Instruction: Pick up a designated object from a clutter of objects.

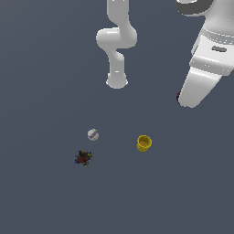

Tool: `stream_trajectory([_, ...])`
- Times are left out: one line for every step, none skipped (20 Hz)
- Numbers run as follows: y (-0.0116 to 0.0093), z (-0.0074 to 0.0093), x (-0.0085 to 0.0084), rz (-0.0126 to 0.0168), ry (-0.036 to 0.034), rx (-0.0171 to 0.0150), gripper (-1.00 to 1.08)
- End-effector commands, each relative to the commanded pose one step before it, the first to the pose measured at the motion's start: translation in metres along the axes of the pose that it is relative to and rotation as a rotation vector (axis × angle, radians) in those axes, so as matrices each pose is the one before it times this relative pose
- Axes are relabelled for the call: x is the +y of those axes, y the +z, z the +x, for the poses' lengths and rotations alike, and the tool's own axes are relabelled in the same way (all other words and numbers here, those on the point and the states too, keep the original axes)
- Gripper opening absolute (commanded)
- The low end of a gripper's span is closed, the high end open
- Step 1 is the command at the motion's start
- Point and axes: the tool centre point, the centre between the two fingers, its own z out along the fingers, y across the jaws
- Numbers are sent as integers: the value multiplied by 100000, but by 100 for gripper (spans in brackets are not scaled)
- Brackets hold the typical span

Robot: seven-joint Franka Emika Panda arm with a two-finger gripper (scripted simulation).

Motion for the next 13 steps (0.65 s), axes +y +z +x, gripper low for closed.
stream_trajectory([-1430, 583, -343, 48, 134, -37, -100])
stream_trajectory([-434, 204, -113, 0, 0, 0, -100])
stream_trajectory([-385, 183, -99, 0, 0, 0, -100])
stream_trajectory([-338, 162, -85, 0, 0, 0, -100])
stream_trajectory([-292, 143, -71, 0, 0, 0, -100])
stream_trajectory([-249, 124, -58, 0, 0, 0, -100])
stream_trajectory([-207, 106, -46, 0, 0, 0, -100])
stream_trajectory([-167, 89, -34, 0, 0, 0, -100])
stream_trajectory([-130, 72, -24, 0, 0, 0, -100])
stream_trajectory([-95, 55, -15, 0, 0, 0, -100])
stream_trajectory([-64, 39, -8, 0, 0, 0, -100])
stream_trajectory([-36, 23, -3, 0, 0, 0, -100])
stream_trajectory([-11, 7, -1, 0, 0, 0, -100])
